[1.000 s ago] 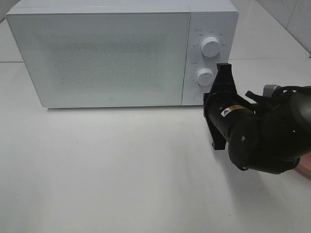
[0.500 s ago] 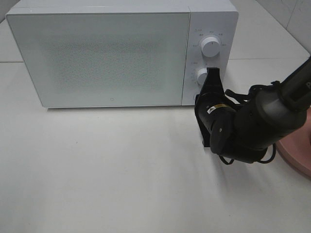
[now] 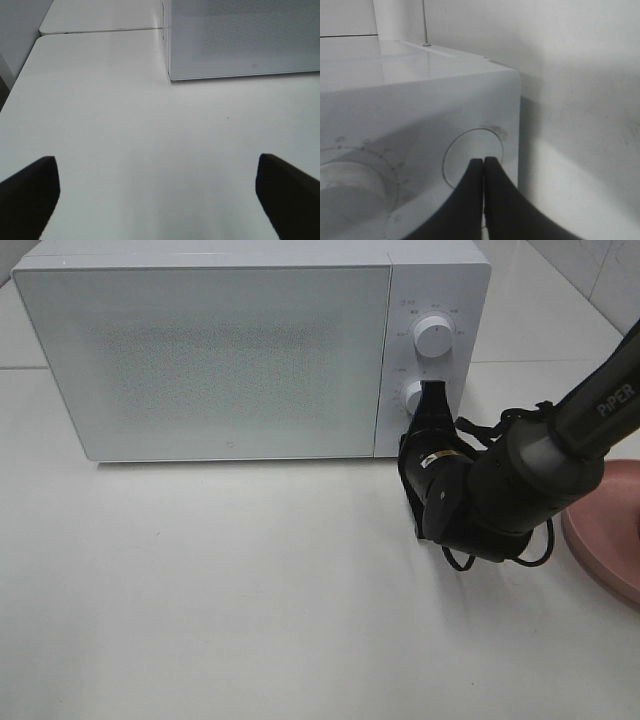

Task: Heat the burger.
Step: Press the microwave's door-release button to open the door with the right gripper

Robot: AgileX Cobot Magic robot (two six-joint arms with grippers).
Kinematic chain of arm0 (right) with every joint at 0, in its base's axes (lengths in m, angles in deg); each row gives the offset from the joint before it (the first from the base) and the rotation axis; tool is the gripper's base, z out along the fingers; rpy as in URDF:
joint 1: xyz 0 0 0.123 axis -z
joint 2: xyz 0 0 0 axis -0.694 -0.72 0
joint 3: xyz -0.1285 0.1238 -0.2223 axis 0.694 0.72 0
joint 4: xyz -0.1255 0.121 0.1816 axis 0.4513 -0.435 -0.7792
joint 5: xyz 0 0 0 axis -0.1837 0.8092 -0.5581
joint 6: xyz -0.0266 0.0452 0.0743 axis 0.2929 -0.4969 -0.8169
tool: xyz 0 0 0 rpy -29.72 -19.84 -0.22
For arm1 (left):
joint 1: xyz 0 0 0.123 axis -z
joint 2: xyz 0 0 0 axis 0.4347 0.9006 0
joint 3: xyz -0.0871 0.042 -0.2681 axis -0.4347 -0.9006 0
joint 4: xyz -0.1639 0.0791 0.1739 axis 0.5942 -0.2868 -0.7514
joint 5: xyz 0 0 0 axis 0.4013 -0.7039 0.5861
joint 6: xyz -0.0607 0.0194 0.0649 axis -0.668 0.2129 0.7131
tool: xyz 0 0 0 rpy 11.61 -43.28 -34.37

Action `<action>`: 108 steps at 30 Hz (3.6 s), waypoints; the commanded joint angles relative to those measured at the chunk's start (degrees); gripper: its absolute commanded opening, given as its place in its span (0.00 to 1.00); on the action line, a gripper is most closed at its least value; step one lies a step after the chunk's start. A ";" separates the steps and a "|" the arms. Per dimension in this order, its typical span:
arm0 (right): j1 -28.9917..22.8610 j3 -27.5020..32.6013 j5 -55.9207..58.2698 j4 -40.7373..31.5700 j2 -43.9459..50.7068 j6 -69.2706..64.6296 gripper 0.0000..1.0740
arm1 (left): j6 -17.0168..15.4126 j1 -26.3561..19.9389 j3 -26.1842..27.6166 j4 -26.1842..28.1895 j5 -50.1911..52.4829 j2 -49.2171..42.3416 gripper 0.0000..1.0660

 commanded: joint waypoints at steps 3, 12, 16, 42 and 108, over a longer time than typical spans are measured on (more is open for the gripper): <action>0.69 -0.52 -1.09 -0.52 -0.11 0.80 0.00 | -0.06 0.34 -0.11 0.29 0.23 -1.15 0.94; 0.69 -1.83 -1.26 -1.43 -1.32 1.38 0.00 | -0.06 0.34 -0.11 0.29 0.23 -1.15 0.94; 0.69 -2.75 -2.29 -1.43 -1.32 1.89 0.00 | -0.06 0.34 -0.11 0.29 0.23 -1.15 0.94; 0.69 -5.21 -4.35 -2.01 -1.66 2.46 0.00 | -0.06 0.34 -0.11 0.29 0.23 -1.15 0.94; 1.20 -0.80 0.11 -3.27 3.61 11.17 0.00 | -0.06 0.34 -0.11 0.34 0.23 -1.15 0.94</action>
